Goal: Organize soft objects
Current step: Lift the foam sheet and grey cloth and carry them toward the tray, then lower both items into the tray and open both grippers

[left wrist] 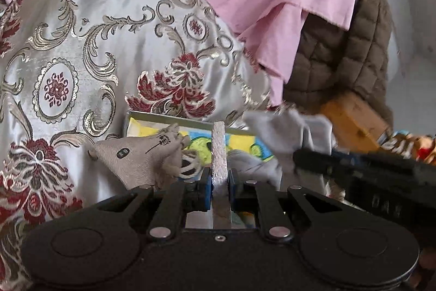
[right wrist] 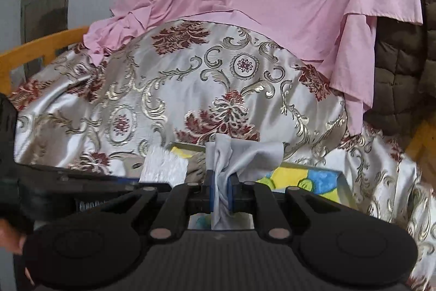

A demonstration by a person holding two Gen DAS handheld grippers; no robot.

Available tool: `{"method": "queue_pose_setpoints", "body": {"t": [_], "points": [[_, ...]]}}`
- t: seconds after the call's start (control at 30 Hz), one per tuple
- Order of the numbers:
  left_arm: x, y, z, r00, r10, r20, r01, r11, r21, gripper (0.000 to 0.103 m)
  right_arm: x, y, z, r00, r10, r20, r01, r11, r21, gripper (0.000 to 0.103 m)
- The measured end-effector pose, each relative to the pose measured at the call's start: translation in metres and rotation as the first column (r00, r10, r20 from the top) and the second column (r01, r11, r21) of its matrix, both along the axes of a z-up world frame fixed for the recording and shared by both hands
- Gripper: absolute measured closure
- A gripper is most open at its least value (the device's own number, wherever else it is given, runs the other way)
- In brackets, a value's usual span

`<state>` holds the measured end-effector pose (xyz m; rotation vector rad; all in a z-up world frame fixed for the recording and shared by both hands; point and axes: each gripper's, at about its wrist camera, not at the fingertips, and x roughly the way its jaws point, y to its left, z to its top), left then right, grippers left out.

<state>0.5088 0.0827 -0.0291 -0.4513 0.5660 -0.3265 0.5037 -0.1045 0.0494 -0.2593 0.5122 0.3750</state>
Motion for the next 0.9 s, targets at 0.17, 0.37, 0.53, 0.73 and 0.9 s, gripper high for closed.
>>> {"method": "queue_pose_setpoints", "body": {"t": [0.17, 0.37, 0.53, 0.73, 0.9], "points": [[0.005, -0.007, -0.007, 1.0, -0.015, -0.009, 0.016, 0.998, 0.06, 0.09, 0.019, 0.004, -0.014, 0.999, -0.043, -0.034, 0.042, 0.999, -0.022, 0.093], [0.005, -0.016, -0.017, 0.999, -0.032, -0.031, 0.035, 0.992, 0.122, 0.09, 0.031, -0.003, -0.039, 0.993, -0.077, -0.089, 0.071, 0.996, -0.061, 0.092], [0.004, -0.019, -0.023, 0.998, -0.041, -0.05, 0.049, 0.986, 0.157, 0.089, 0.031, -0.009, -0.048, 0.99, -0.087, -0.113, 0.081, 0.995, -0.063, 0.085], [0.001, -0.02, -0.025, 0.997, -0.024, -0.073, 0.036, 0.984, 0.174, 0.085, 0.026, -0.012, -0.046, 0.99, -0.083, -0.112, 0.077, 0.995, -0.062, 0.076], [-0.004, -0.022, -0.02, 0.997, -0.011, -0.07, 0.025, 0.978, 0.205, 0.071, 0.019, -0.019, -0.042, 0.989, -0.104, -0.109, 0.099, 0.994, -0.051, 0.059]]}}
